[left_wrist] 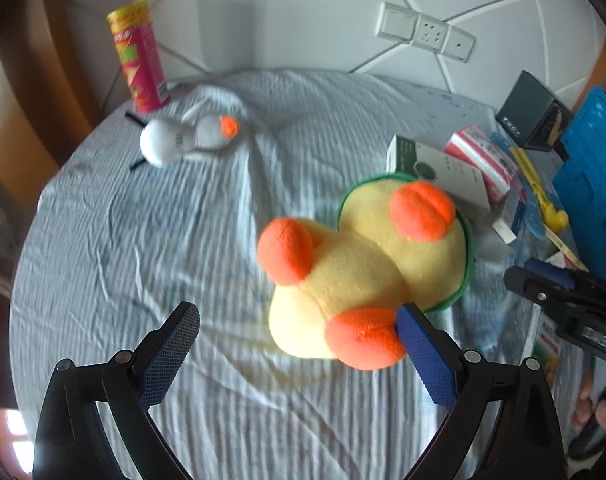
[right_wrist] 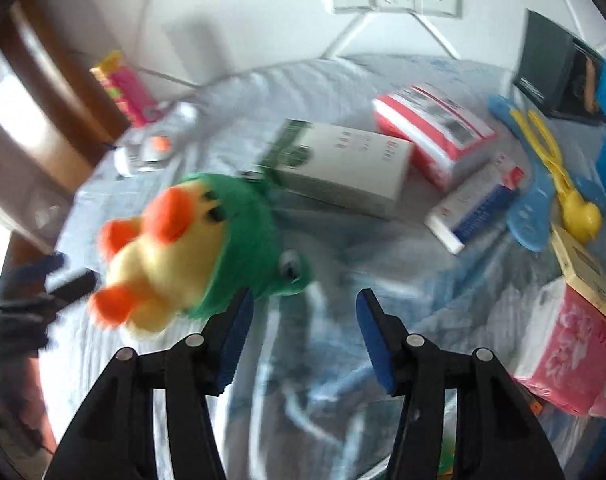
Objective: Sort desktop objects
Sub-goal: 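Reach both grippers to the yellow-and-green plush duck and close on it, then lift the plush duck with both grippers toward the blue crate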
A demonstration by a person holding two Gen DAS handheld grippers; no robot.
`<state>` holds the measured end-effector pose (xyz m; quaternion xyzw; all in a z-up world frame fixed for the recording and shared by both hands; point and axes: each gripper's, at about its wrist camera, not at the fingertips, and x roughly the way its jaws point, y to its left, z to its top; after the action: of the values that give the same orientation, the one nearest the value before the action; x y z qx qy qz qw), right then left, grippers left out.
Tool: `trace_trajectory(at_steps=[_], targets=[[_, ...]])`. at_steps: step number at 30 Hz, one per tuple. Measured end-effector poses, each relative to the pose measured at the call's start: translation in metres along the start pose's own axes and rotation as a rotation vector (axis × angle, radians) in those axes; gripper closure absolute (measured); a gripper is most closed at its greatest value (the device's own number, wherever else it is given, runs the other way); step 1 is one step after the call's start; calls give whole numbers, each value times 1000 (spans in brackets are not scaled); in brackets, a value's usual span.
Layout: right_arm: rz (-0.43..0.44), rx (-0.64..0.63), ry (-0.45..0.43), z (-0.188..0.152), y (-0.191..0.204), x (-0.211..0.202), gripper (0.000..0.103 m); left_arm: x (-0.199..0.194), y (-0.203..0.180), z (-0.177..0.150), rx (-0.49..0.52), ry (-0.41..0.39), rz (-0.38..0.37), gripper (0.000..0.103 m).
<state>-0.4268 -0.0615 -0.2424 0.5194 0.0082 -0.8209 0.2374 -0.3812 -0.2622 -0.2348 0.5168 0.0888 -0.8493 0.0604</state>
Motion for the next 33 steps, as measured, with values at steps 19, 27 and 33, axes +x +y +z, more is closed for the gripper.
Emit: trace_trajectory(at_steps=[19, 27, 33], targets=[[138, -110, 169, 31, 31, 77, 4, 43, -1, -6, -18, 13, 27, 0], [168, -87, 192, 35, 24, 97, 0, 55, -1, -9, -42, 60, -44, 0], [186, -103, 203, 33, 23, 101, 0, 64, -4, -14, -39, 54, -54, 0]])
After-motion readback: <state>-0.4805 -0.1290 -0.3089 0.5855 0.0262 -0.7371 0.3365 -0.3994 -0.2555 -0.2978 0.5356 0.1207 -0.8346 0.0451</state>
